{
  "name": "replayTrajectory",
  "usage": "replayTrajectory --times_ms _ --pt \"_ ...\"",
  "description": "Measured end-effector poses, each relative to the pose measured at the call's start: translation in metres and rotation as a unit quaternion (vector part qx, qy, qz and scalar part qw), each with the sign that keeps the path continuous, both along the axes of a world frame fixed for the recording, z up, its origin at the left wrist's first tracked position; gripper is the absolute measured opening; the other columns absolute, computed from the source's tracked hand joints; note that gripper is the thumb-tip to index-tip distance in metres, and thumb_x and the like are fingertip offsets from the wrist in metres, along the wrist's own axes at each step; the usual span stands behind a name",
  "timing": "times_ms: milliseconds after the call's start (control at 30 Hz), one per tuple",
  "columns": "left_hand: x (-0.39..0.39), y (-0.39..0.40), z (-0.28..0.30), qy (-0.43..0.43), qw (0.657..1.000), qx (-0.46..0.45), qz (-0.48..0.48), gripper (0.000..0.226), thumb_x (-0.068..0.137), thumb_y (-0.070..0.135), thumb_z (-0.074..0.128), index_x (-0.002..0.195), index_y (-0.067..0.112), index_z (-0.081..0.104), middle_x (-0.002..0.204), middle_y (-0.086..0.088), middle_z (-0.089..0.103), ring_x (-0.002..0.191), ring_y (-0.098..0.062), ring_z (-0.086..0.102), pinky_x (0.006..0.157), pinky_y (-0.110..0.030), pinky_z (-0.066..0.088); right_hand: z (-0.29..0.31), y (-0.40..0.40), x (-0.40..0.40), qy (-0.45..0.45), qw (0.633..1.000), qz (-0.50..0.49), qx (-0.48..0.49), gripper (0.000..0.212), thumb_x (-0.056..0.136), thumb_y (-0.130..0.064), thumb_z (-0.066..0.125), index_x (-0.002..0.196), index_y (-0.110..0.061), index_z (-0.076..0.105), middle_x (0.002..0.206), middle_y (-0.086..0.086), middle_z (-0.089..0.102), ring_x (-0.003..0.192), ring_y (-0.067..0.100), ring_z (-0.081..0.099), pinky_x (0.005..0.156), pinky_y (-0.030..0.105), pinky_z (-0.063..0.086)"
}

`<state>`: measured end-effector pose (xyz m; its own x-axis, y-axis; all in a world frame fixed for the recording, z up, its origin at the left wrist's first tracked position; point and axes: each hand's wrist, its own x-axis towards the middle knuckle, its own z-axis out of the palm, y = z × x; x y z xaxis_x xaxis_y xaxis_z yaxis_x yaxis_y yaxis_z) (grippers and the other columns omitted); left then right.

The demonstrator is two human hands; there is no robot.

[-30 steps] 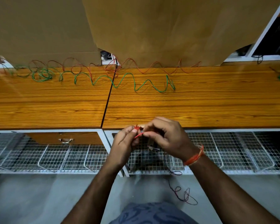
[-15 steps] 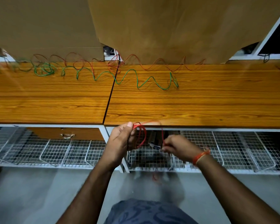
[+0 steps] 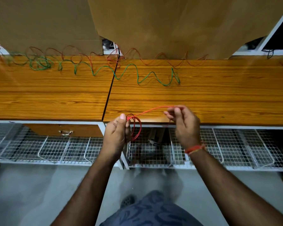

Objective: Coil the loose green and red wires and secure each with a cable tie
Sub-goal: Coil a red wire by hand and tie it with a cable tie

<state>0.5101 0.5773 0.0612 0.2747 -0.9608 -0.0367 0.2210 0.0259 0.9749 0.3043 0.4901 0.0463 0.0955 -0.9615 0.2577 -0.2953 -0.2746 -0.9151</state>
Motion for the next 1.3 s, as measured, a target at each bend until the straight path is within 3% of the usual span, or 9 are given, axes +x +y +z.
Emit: replayTrajectory --times_ms 67,167,233,300,433,633,867,1100,1300 --pt "0.004 -0.002 0.0 -0.003 1.0 -0.01 0.0 0.039 0.1 0.046 0.045 0.073 0.019 0.046 0.055 0.004 0.034 0.048 -0.012 0.023 0.048 -0.026 0.02 -0.014 0.012 -0.002 0.124 0.982 0.106 0.093 0.029 0.109 -0.016 0.043 0.096 -0.008 0.067 0.093 0.005 0.073 0.084 0.008 0.071 0.075 0.024 0.059" --pt "0.004 -0.001 -0.001 -0.021 1.0 0.004 -0.005 0.039 0.1 0.047 0.045 0.073 0.019 0.046 0.058 0.002 0.034 0.05 -0.013 0.025 0.051 -0.03 0.019 -0.033 0.013 -0.011 0.344 0.876 0.257 0.222 0.036 0.109 -0.014 0.041 0.082 -0.014 0.063 0.088 0.011 0.073 0.081 0.022 0.071 0.082 0.039 0.059" --pt "0.002 -0.001 -0.003 -0.009 1.0 0.005 -0.004 0.039 0.101 0.047 0.044 0.073 0.019 0.046 0.058 0.002 0.032 0.051 -0.014 0.024 0.051 -0.032 0.017 -0.027 0.003 -0.009 0.191 0.969 0.102 0.116 0.034 0.11 -0.019 0.041 0.087 -0.016 0.066 0.086 0.005 0.073 0.081 0.017 0.071 0.074 0.03 0.057" --pt "0.0 -0.002 -0.005 0.012 1.0 0.007 0.008 0.041 0.107 0.044 0.042 0.075 0.019 0.045 0.056 0.004 0.031 0.05 -0.012 0.023 0.05 -0.03 0.018 -0.023 -0.001 -0.007 0.058 0.998 0.015 0.032 0.028 0.11 -0.019 0.043 0.096 -0.015 0.066 0.088 0.002 0.073 0.082 0.01 0.071 0.07 0.023 0.057" --pt "-0.003 -0.006 -0.005 0.044 0.999 0.008 0.003 0.039 0.11 0.035 0.035 0.076 0.018 0.043 0.054 0.008 0.029 0.047 -0.01 0.021 0.046 -0.025 0.02 -0.037 0.004 -0.012 0.256 0.932 0.194 0.168 0.027 0.108 -0.012 0.044 0.09 -0.018 0.064 0.084 0.006 0.072 0.078 0.02 0.072 0.075 0.039 0.059" --pt "-0.005 -0.005 -0.012 0.148 0.987 0.022 -0.054 0.042 0.109 0.043 0.034 0.078 0.016 0.045 0.053 0.009 0.021 0.046 -0.009 0.011 0.044 -0.025 0.014 -0.05 -0.001 -0.029 0.053 0.977 0.162 0.13 0.016 0.108 -0.016 0.049 0.11 -0.018 0.065 0.079 0.004 0.07 0.07 0.018 0.068 0.065 0.031 0.057" --pt "-0.001 -0.001 -0.012 0.224 0.967 0.032 -0.115 0.036 0.105 0.035 0.043 0.081 0.011 0.056 0.052 0.011 0.025 0.042 -0.003 0.021 0.043 -0.019 0.021 -0.063 0.003 -0.049 0.107 0.986 0.079 0.102 0.013 0.104 -0.023 0.057 0.098 -0.023 0.068 0.072 -0.004 0.063 0.064 0.009 0.059 0.061 0.037 0.049" --pt "-0.003 -0.004 -0.011 0.227 0.968 0.046 -0.097 0.027 0.108 0.022 0.041 0.088 0.012 0.056 0.055 0.008 0.029 0.045 -0.004 0.027 0.047 -0.019 0.027 -0.035 0.015 -0.033 0.396 0.867 0.296 0.054 0.027 0.107 -0.036 0.048 0.096 -0.02 0.067 0.083 -0.004 0.067 0.079 0.016 0.064 0.072 0.037 0.052" --pt "-0.004 -0.008 -0.008 0.151 0.987 0.038 0.029 0.028 0.111 0.022 0.034 0.089 0.014 0.049 0.059 0.005 0.038 0.052 -0.008 0.035 0.054 -0.023 0.033 0.002 0.028 -0.017 0.409 0.824 0.389 -0.037 0.026 0.108 -0.036 0.045 0.083 -0.028 0.047 0.072 -0.008 0.051 0.066 0.012 0.05 0.062 0.031 0.034"
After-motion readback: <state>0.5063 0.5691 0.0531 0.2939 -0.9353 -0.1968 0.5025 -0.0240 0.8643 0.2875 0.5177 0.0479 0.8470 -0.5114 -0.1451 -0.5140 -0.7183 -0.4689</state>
